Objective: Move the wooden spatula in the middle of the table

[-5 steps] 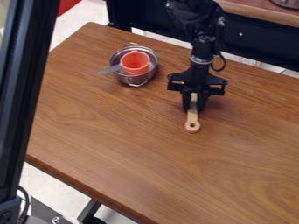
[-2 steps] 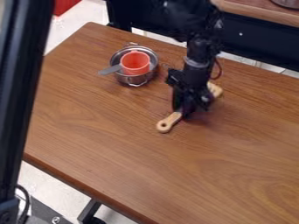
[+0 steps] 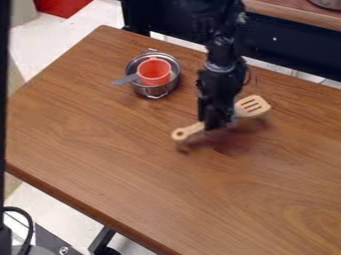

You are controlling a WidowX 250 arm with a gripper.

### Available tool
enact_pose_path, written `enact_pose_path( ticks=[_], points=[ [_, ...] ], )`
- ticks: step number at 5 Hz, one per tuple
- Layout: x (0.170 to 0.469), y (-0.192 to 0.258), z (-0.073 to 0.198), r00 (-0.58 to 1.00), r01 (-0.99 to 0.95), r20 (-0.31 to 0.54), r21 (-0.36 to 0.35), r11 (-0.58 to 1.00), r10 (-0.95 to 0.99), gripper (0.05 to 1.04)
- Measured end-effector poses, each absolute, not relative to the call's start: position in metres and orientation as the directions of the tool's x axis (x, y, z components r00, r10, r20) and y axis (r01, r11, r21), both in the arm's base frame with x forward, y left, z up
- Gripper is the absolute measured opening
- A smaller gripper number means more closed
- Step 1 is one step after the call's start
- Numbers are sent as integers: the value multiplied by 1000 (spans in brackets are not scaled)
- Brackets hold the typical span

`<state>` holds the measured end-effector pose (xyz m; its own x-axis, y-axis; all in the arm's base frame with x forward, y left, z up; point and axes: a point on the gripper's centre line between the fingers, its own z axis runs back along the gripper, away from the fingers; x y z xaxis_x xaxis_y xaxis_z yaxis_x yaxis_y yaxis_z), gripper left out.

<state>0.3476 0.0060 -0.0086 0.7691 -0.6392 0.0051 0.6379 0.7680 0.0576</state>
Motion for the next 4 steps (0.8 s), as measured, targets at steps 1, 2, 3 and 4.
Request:
enact_pose_path(
  ticks=[1, 2, 3, 4],
  points=[
    [336, 13, -6, 670, 742, 3, 38, 669, -743, 250],
    [324, 25, -2, 522, 853, -27, 17, 522, -852, 250],
    [308, 36, -4, 294, 956, -37, 26, 293, -955, 250],
    [295, 42, -4, 55, 997, -52, 49, 53, -997, 250]
  ],
)
